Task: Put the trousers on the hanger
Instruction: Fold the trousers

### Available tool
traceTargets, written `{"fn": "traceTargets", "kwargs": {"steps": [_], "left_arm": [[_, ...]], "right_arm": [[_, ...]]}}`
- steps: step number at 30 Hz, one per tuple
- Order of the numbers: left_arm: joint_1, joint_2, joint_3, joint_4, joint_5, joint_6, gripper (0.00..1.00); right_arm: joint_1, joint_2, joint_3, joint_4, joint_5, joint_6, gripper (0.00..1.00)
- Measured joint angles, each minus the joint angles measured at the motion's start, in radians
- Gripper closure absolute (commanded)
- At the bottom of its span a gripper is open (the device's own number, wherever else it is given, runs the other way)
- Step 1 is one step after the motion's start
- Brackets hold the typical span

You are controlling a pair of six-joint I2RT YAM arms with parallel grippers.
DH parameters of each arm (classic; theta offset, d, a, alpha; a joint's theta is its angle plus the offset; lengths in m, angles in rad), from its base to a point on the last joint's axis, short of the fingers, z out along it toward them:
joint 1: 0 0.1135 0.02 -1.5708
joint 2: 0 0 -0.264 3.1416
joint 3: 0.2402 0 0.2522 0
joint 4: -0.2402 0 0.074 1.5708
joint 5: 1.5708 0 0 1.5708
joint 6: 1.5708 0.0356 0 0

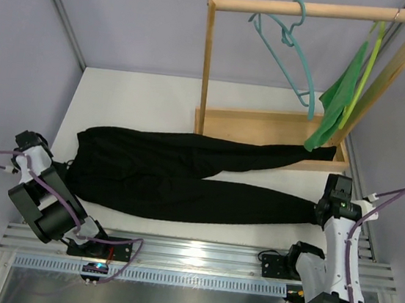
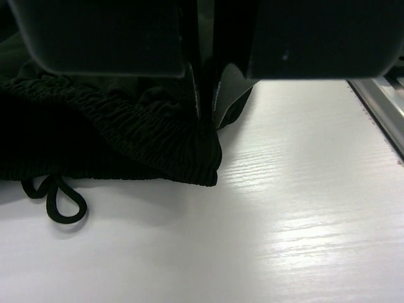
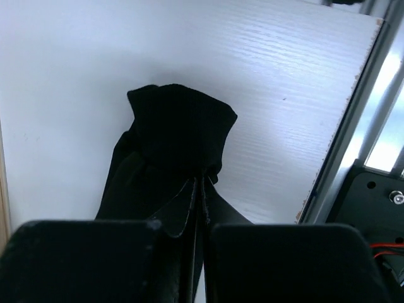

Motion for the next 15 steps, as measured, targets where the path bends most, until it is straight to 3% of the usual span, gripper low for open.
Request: {"fn": "traceTargets", "kwargs": {"steps": [3,6,7,9,11,15], "left_arm": [[0.005,0.0,0.02,-0.03,-0.018,0.003,0.94],[0.005,0.0,0.027,-0.053,-0.028,0.007,0.72],[0.005,0.0,0.034,-0.066,-0.034,0.01,0.57],[0.006,-0.004,0.047,-0.085,-0.044,0.011,0.48],[0.008,-0.018,0.064,-0.101,-0.054,0.008,0.4],[0.009,-0.079,0.119,-0.144,-0.075,0.0,0.35]], "right_arm": [[-0.056,0.006,0.0,-0.038,0.013,0.067,0.94],[-0.104,0.028,0.0,-0.067,0.033,0.114,0.63],[-0.112,0.037,0.0,-0.073,0.042,0.124,0.56],[-0.118,0.051,0.003,-0.092,0.055,0.132,0.42],[-0.119,0.051,0.029,-0.123,0.062,0.127,0.4],[-0.121,0.009,0.169,-0.145,0.056,0.085,0.4]]}}
